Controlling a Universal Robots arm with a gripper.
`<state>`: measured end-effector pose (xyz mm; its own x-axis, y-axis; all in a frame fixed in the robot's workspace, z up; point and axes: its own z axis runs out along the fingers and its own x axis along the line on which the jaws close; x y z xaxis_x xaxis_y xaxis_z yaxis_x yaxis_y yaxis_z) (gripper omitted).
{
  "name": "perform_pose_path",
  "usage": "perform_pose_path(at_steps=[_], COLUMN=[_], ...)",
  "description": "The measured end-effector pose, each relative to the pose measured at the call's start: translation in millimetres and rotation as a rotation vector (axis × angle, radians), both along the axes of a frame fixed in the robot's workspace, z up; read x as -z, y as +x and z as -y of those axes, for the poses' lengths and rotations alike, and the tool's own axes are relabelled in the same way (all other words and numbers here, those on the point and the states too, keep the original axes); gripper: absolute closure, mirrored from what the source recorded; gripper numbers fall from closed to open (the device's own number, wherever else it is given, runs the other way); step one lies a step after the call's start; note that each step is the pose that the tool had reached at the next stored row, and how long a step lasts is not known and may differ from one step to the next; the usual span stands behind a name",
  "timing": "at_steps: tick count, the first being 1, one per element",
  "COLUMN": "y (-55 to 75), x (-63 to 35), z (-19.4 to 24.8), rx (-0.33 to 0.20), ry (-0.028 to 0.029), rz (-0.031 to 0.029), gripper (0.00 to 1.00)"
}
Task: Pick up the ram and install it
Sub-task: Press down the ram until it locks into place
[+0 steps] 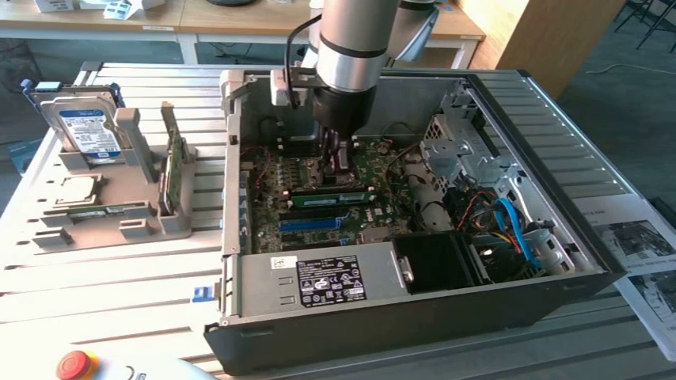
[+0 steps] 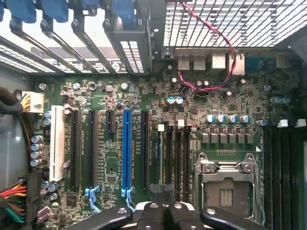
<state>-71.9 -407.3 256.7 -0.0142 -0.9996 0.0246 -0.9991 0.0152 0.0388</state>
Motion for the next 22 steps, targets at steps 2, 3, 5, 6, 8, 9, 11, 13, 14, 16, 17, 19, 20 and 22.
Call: perform_pose_path(at_steps=[2,3,5,6,8,9,11,13,14,16,17,19,20,22], y=[0.0,0.0,0.0,0.0,0.0,0.0,0.0,0.0,0.1,0.1,0.1,0.0,0.0,0.0], x=[-2.1,-3.1,-5.0,-5.6,-6.7,-7.5,-9.0,-10.9,-11.9,-13.3,-13.8,-15.2,-15.7,-17.0], z=[0.0,0.0,0.0,0.0,0.0,0.0,0.0,0.0,0.0,0.0,0.0,0.0,0.0,0.0], rx=[0.0,0.0,0.0,0.0,0.0,0.0,0.0,0.0,0.0,0.0,0.0,0.0,0.0,0.0], ry=[-0.0002,-0.0003,-0.0005,-0.0006,-0.0009,-0.0009,-0.0012,-0.0017,-0.0023,-0.0033,-0.0038,-0.0043,-0.0043,-0.0045], rz=[-0.0002,-0.0002,-0.0004,-0.0005,-0.0005,-0.0005,-0.0005,-0.0006,-0.0007,-0.0008,-0.0008,-0.001,-0.001,-0.0011], gripper=[0.9,0.9,0.9,0.9,0.9,0.9,0.9,0.9,0.9,0.9,0.9,0.9,0.9,0.9])
